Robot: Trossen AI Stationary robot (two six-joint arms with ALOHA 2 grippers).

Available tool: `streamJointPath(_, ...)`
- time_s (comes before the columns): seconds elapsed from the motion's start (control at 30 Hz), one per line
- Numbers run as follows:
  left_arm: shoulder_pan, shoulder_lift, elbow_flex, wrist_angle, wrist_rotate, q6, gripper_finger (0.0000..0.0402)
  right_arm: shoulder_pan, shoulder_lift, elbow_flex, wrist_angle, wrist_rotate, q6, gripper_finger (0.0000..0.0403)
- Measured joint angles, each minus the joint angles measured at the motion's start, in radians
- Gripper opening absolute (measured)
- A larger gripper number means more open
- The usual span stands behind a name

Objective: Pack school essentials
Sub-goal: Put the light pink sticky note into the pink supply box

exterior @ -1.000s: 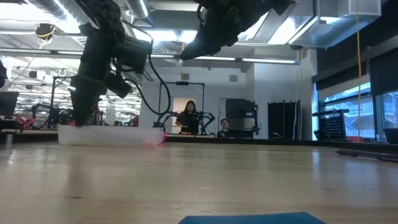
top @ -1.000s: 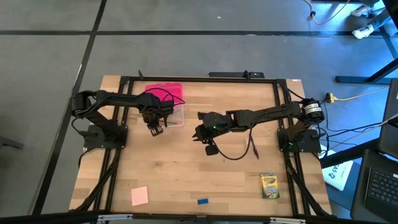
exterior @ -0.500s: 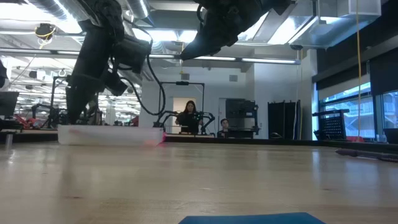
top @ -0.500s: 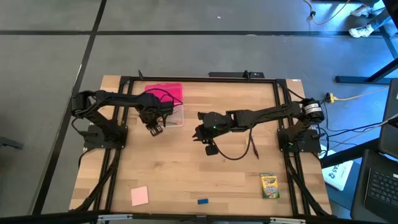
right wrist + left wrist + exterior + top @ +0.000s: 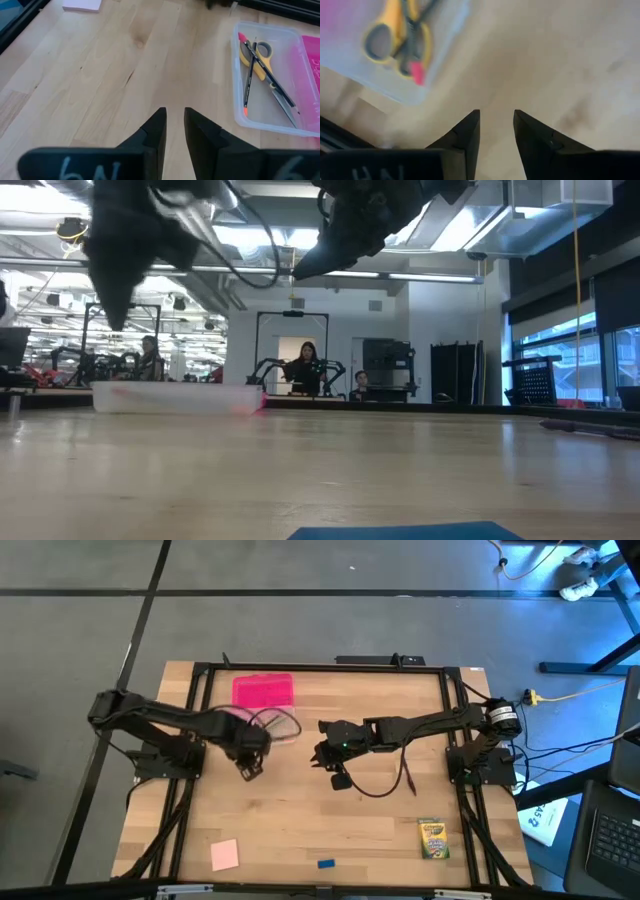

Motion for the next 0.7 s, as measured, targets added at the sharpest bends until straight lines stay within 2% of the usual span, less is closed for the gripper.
streamJointPath(0.23,-0.276,-0.012,0.000,0.033,-0.004,-0.265,0.0111,0.019,-0.027,0.000,-0.022,0.000,-0.015,0.0071)
streamJointPath(0.37,-0.420,-0.006,0.000,0.117,-0.021,-0.385,0.0111,0.038,-0.069,0.000,-0.024,0.000,-0.019,0.0071)
streamJointPath(0.6,-0.614,0.016,0.000,0.324,-0.062,-0.433,0.0111,0.073,-0.094,0.001,-0.032,0.000,-0.022,0.0071)
streamJointPath(0.7,-0.675,0.036,0.000,0.364,-0.074,-0.438,0.0111,0.085,-0.094,0.001,-0.058,0.000,-0.022,0.0071)
